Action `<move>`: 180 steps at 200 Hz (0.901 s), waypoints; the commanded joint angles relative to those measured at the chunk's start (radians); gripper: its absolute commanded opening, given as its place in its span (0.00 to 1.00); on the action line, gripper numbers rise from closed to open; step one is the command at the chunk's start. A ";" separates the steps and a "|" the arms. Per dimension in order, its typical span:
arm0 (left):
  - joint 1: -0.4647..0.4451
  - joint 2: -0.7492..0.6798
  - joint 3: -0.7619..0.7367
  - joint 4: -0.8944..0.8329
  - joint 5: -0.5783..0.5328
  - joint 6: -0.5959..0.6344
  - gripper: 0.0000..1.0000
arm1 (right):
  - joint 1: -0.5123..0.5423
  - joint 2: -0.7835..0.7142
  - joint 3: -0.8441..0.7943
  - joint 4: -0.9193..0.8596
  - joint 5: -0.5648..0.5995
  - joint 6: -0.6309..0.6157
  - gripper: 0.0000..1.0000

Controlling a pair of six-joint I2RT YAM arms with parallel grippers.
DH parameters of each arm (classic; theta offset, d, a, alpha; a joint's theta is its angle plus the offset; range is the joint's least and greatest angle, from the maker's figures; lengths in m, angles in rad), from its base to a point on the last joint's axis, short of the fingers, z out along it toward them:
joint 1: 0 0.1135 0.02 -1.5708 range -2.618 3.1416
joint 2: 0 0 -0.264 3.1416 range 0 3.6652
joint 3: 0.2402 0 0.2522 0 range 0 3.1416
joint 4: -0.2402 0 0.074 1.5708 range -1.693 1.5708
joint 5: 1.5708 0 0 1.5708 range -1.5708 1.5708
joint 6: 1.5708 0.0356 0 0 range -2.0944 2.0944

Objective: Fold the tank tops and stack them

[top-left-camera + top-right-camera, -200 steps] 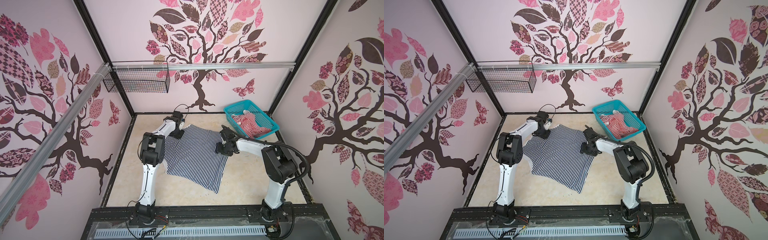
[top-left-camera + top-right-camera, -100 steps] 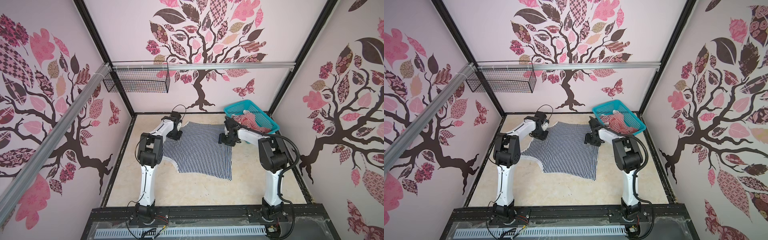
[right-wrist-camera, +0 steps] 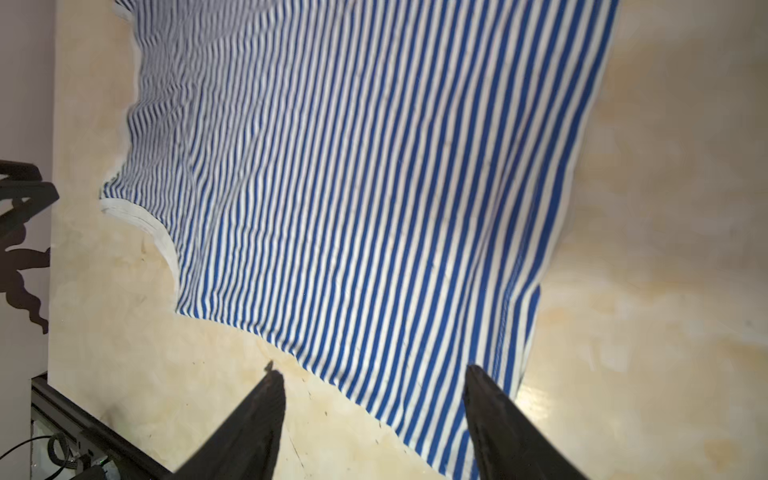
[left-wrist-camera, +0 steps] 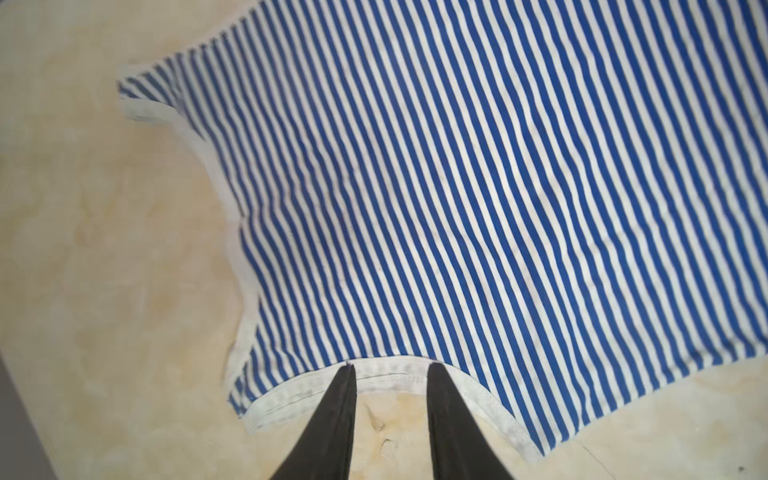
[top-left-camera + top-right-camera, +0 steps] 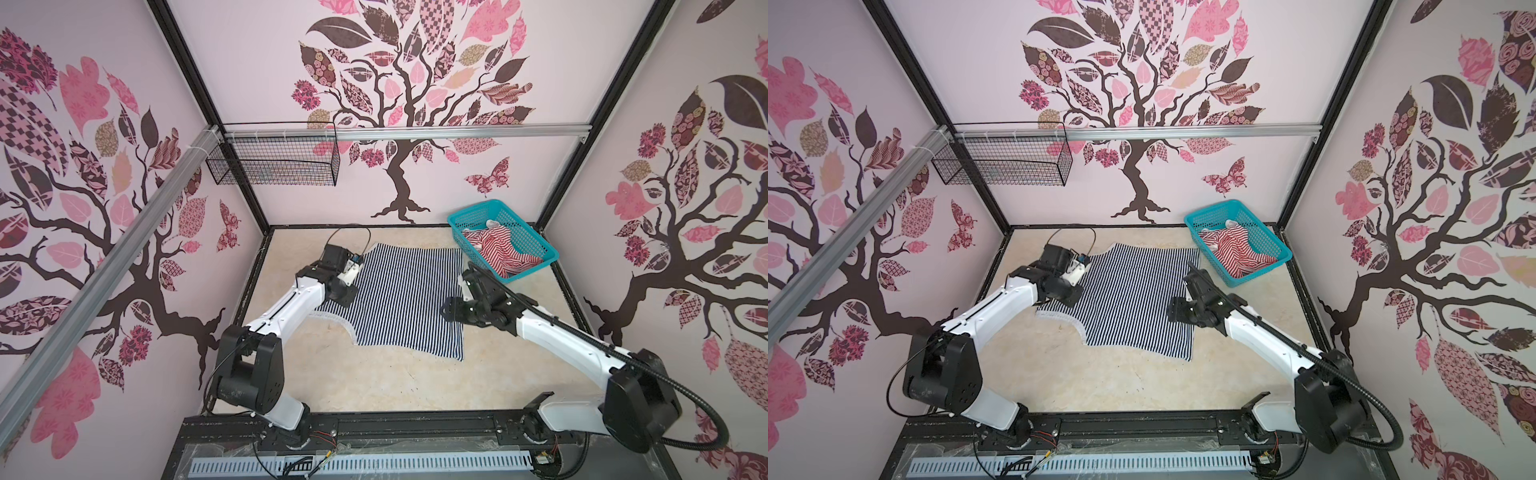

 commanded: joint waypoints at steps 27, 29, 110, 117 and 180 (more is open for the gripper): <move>0.034 0.064 -0.111 0.166 -0.083 0.064 0.32 | 0.089 -0.030 -0.151 0.137 -0.056 0.153 0.69; 0.036 0.069 -0.110 0.167 -0.083 0.063 0.32 | 0.092 -0.027 -0.151 0.140 -0.055 0.155 0.69; 0.140 0.281 0.065 0.167 -0.044 0.044 0.31 | 0.167 0.160 -0.095 0.207 -0.028 0.188 0.69; 0.144 0.300 0.081 0.160 -0.052 0.043 0.31 | 0.167 0.175 -0.093 0.209 -0.023 0.188 0.69; 0.151 0.285 -0.027 0.151 -0.098 0.110 0.29 | 0.167 0.219 -0.115 0.162 0.033 0.170 0.69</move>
